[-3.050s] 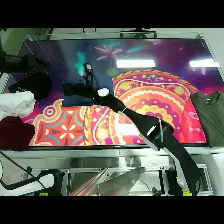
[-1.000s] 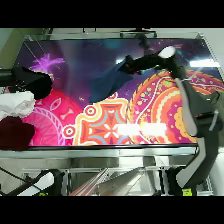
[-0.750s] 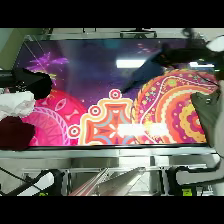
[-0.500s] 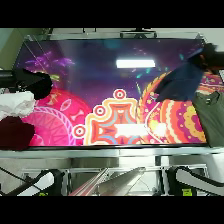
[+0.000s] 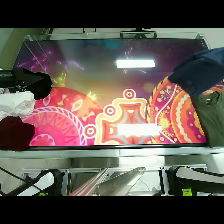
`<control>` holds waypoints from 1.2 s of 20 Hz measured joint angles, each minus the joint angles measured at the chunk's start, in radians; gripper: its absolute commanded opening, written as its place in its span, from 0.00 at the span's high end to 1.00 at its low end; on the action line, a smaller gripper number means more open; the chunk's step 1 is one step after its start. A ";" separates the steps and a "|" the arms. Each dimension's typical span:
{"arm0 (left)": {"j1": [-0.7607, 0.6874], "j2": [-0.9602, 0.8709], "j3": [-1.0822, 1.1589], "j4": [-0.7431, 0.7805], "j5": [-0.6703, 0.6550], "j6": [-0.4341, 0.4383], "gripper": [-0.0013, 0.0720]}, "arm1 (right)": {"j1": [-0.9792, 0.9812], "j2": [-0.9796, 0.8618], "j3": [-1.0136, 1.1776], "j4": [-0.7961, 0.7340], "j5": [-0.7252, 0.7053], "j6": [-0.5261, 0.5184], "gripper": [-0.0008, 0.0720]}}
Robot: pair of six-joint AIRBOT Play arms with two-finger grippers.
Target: Fold the shirts.
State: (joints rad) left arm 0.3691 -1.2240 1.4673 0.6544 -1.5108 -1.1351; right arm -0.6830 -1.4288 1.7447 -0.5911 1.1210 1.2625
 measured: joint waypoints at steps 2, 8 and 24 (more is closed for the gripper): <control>0.000 0.000 0.000 0.000 0.003 0.000 0.96 | -0.034 -0.043 0.062 0.017 0.028 0.009 0.98; 0.000 -0.029 -0.001 0.000 -0.027 0.000 0.96 | -0.194 -0.061 -0.010 -0.142 0.256 0.106 0.98; -0.010 -0.064 -0.124 -0.004 -0.058 0.001 0.96 | -0.576 0.093 -0.654 -0.443 0.266 0.018 0.03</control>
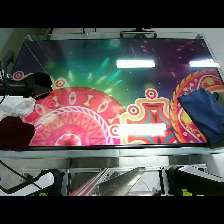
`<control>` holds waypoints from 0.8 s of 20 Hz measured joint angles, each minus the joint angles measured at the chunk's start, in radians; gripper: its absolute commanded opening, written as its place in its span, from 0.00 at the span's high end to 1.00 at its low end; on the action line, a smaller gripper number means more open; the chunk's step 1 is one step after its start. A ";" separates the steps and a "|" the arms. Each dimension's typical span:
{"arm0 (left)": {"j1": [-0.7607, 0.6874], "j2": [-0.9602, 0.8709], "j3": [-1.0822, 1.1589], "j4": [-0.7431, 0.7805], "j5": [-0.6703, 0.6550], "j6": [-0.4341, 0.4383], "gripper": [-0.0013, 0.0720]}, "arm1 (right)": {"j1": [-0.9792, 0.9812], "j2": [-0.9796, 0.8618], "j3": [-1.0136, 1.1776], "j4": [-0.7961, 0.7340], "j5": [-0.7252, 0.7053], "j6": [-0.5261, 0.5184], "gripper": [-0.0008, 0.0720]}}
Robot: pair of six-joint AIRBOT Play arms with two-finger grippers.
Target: Fold the shirts.
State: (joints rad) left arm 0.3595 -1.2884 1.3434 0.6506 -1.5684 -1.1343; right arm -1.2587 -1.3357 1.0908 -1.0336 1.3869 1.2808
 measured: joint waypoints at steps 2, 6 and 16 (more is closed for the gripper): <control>-0.010 0.000 -0.001 0.000 -0.002 0.000 0.96 | -0.003 0.003 -0.005 -0.045 0.024 0.010 0.03; -0.032 0.000 0.000 0.000 0.001 0.000 0.96 | -0.003 0.045 -0.009 -0.096 0.050 0.078 0.45; -0.101 0.020 0.022 0.004 0.064 0.000 0.97 | 0.185 0.289 -0.010 0.099 -0.001 0.153 0.98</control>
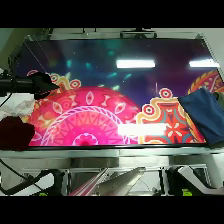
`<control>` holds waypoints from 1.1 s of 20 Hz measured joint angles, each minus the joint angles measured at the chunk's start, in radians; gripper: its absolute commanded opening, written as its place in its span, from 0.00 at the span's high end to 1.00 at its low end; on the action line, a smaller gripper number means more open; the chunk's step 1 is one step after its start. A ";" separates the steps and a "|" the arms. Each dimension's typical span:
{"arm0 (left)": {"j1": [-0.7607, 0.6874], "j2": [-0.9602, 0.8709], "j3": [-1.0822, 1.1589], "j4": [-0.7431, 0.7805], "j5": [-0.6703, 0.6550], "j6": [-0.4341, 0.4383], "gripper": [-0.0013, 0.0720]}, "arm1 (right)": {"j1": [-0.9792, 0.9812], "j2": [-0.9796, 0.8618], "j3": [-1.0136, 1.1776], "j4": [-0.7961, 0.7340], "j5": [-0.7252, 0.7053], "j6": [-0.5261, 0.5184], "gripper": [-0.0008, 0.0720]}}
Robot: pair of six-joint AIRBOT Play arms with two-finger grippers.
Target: Fold the shirts.
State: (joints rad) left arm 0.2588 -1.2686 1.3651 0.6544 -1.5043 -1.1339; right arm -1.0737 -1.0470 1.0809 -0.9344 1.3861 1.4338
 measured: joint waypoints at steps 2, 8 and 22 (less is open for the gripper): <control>-0.010 0.044 -0.024 0.002 0.019 0.000 0.97 | 0.132 0.055 -0.006 0.063 -0.002 -0.016 0.98; -0.084 0.282 -0.337 0.008 0.042 0.000 0.96 | 0.657 0.269 -0.199 0.124 -0.070 -0.025 0.98; -0.141 0.543 -0.689 0.006 0.089 0.000 0.97 | 1.009 0.365 -0.407 0.132 -0.217 0.037 0.98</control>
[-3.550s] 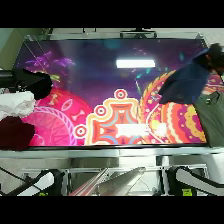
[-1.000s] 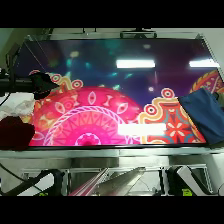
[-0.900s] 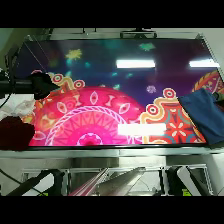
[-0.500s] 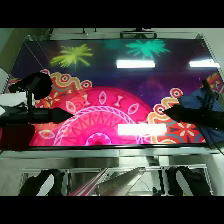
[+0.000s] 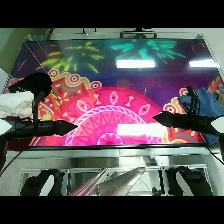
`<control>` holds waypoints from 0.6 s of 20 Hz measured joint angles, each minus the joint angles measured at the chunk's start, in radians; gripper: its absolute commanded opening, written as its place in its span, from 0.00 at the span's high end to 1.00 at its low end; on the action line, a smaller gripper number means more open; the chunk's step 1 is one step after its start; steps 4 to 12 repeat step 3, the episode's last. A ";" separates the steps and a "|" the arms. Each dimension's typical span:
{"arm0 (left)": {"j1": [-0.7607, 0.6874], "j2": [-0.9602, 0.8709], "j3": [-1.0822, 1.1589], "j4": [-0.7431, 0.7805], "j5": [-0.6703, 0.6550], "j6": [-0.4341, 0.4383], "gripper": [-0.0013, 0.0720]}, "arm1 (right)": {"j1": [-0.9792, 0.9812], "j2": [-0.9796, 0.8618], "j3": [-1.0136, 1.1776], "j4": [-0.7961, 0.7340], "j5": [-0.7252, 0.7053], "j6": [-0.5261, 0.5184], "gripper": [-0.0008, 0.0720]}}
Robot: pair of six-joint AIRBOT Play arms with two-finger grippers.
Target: Fold the shirts.
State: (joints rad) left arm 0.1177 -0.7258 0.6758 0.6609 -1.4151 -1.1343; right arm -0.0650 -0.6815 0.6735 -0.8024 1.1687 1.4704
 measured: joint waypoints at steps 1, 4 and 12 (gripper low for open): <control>0.000 0.002 -0.002 0.000 0.002 0.000 0.97 | 0.001 0.000 0.000 0.000 0.000 0.000 0.98; 0.000 0.004 -0.005 -0.001 0.003 0.000 0.97 | 0.003 0.000 -0.001 0.002 0.000 0.000 0.98; 0.000 0.004 -0.005 -0.001 0.003 0.000 0.97 | 0.003 0.000 -0.001 0.002 0.000 0.000 0.98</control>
